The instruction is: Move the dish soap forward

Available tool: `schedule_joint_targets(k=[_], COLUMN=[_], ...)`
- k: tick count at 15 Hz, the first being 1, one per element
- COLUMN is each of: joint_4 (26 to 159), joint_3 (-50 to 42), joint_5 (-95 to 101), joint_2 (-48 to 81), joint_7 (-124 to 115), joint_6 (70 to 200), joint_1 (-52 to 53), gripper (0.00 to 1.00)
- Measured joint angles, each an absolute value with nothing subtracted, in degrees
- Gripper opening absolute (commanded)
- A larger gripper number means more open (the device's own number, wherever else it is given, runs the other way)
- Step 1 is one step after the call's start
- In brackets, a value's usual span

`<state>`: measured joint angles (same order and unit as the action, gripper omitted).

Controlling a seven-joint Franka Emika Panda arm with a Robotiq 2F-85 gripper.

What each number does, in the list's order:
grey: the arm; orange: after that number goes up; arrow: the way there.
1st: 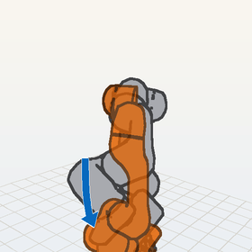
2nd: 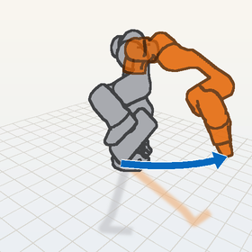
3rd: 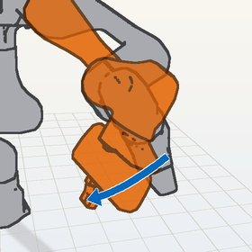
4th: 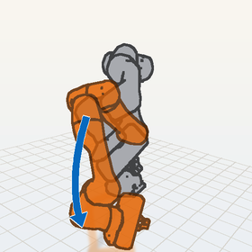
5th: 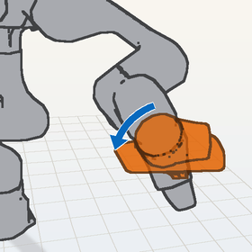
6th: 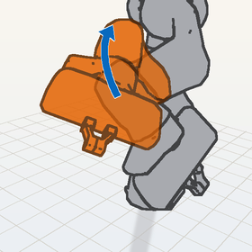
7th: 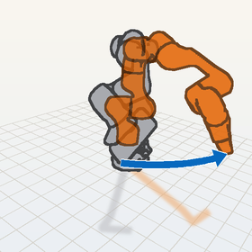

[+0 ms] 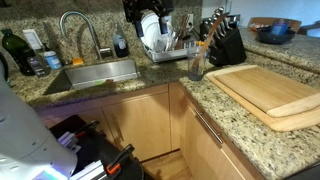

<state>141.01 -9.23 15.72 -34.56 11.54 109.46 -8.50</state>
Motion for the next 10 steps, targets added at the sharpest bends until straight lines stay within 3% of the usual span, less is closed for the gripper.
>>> schedule_joint_targets(k=[5,10], joint_4=[141.56,139.38], joint_3=[-8.35,-0.44], joint_5=[0.69,-9.28], joint_2=[-22.28,-12.53], joint_7=[15.41,16.97], joint_6=[120.28,122.64], joint_1=[2.59,11.84], gripper=[1.00,1.00])
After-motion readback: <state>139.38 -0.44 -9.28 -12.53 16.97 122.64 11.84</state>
